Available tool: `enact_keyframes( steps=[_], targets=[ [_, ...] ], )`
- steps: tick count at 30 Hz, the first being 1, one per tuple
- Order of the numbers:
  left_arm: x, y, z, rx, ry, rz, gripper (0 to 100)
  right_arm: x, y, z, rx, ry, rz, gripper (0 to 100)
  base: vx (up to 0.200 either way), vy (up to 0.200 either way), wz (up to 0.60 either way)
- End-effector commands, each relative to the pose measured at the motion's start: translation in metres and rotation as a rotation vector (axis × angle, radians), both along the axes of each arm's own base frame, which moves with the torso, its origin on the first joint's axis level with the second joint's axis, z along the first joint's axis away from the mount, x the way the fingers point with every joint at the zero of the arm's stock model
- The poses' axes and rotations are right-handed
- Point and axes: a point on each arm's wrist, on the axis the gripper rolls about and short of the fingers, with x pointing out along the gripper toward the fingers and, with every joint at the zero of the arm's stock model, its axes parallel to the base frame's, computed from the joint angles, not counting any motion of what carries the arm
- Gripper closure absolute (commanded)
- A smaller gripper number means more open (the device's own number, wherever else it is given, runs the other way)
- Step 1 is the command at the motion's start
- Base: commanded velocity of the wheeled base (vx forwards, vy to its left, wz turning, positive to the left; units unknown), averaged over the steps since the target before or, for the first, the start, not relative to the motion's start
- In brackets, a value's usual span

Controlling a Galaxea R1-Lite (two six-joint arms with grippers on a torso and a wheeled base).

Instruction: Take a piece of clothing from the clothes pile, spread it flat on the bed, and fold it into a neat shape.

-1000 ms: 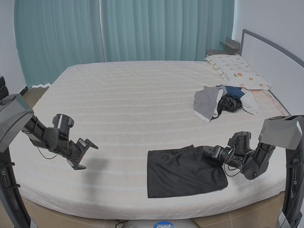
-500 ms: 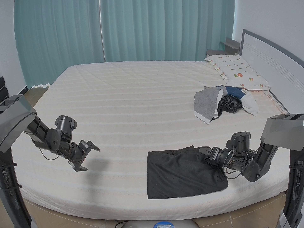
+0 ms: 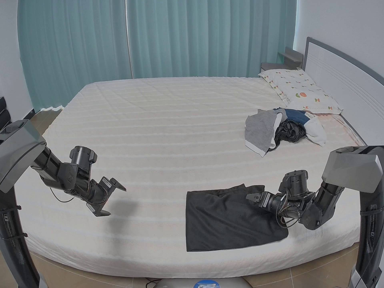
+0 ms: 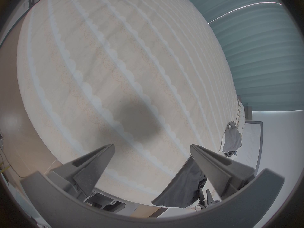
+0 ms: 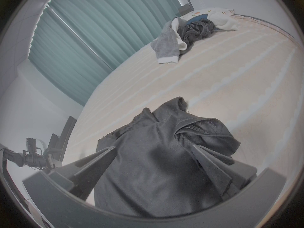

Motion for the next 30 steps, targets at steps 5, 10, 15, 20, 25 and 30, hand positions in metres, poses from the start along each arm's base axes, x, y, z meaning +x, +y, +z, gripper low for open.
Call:
enact_keyframes(
  steps=[5,10,15,20,25,30],
  targets=[
    [0.0,-0.001,0.0,0.0,0.0,-0.001,0,0.027,-0.006,-0.008,-0.03,0.022,-0.065,0,0.0,0.0,0.0],
    [0.0,-0.001,0.0,0.0,0.0,-0.001,0,0.03,-0.008,-0.01,-0.044,0.017,-0.091,100,0.0,0.0,0.0],
    [0.0,-0.001,0.0,0.0,0.0,-0.001,0,0.032,-0.009,-0.01,-0.059,0.012,-0.112,100,0.0,0.0,0.0],
    [0.0,-0.001,0.0,0.0,0.0,-0.001,0,0.036,-0.019,0.0,-0.05,-0.022,-0.145,100,0.0,0.0,0.0],
    [0.0,-0.001,0.0,0.0,0.0,-0.001,0,0.039,-0.032,0.008,-0.039,-0.043,-0.18,100,0.0,0.0,0.0],
    [0.0,-0.001,0.0,0.0,0.0,-0.001,0,0.046,-0.047,0.01,-0.004,-0.05,-0.22,100,0.0,0.0,0.0]
  ],
)
